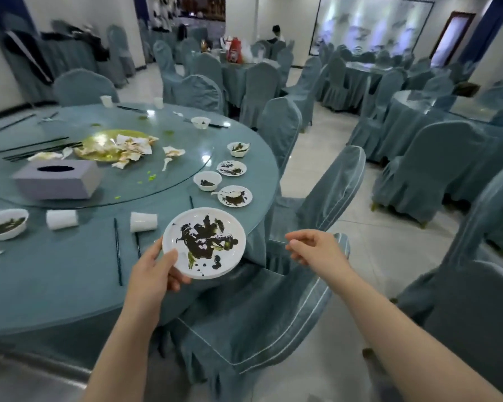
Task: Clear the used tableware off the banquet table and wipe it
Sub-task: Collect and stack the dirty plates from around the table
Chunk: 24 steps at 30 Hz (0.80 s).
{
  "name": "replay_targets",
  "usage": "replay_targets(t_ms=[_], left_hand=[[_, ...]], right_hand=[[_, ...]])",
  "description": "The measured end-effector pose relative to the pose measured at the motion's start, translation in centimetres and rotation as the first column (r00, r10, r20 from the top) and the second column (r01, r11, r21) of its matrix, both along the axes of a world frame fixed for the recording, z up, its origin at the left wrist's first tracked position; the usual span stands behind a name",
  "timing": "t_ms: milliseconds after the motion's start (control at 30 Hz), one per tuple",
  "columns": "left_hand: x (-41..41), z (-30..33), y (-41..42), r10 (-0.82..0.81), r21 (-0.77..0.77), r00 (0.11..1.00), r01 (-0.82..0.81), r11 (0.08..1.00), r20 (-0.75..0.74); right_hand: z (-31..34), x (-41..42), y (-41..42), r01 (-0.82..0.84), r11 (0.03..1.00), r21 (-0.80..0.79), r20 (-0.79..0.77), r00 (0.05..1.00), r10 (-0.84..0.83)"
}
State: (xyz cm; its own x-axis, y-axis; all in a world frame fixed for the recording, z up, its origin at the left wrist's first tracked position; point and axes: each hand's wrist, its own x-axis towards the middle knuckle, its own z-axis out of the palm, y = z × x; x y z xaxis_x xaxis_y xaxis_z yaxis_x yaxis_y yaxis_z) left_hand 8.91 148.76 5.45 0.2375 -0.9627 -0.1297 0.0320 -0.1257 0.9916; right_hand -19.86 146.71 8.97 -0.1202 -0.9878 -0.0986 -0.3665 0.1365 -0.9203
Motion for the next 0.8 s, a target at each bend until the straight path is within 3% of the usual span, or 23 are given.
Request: replay_targets(t_ms=[300, 467, 633, 800], left_hand=[[-12.7, -2.0, -7.6, 0.378, -0.02, 0.925, -0.378, 0.926, 0.029], [-17.5, -1.0, -11.4, 0.432, 0.036, 0.9, -0.434, 0.9, 0.06], [-18.5, -0.5, -14.9, 0.515, 0.081, 0.856, -0.517, 0.852, 0.038], [-17.8, -2.4, -18.4, 0.554, 0.102, 0.831, -0.557, 0.824, 0.056]], right_hand=[[-3.3, -9.7, -17.3, -0.366, 0.924, 0.107, -0.035, 0.928, 0.372], [-4.1, -13.9, -25.0, -0.442, 0.873, 0.206, -0.055, 0.886, 0.461], [-5.5, -13.0, -30.7, -0.488, 0.837, 0.249, -0.044, 0.857, 0.513], [-8.6, -11.0, -34.7, -0.523, 0.811, 0.262, -0.167, 0.803, 0.572]])
